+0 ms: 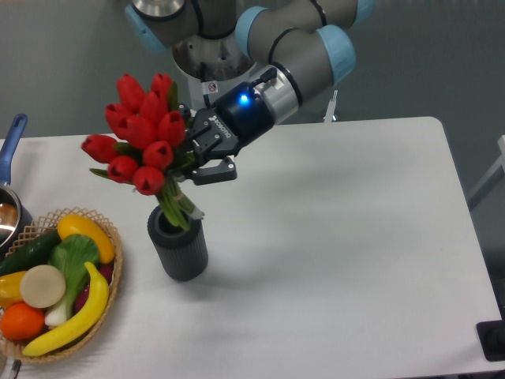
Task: Insert the flowers into the vase
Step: 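Lower the tulip stems into the vase opening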
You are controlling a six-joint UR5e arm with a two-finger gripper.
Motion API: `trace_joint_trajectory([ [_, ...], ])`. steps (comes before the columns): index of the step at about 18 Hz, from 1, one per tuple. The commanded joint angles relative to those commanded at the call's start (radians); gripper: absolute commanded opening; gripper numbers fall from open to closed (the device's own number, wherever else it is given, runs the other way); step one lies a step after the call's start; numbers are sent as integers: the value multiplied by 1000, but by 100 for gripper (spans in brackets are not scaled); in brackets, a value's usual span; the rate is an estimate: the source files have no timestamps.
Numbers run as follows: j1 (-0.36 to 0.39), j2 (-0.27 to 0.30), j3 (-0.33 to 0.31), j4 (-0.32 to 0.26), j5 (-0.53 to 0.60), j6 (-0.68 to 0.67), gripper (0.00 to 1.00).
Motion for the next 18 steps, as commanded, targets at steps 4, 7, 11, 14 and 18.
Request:
trace_joint_trajectory([
  [4,-12,-20,2,0,-26,0,22],
  [7,-14,-26,-8,0,-29,2,22],
  [11,-17,-28,-34,0,-34,0,22],
  [14,-17,-37,-48,0,-41,2,22],
  [18,-17,-49,-75,0,-41,11,22],
])
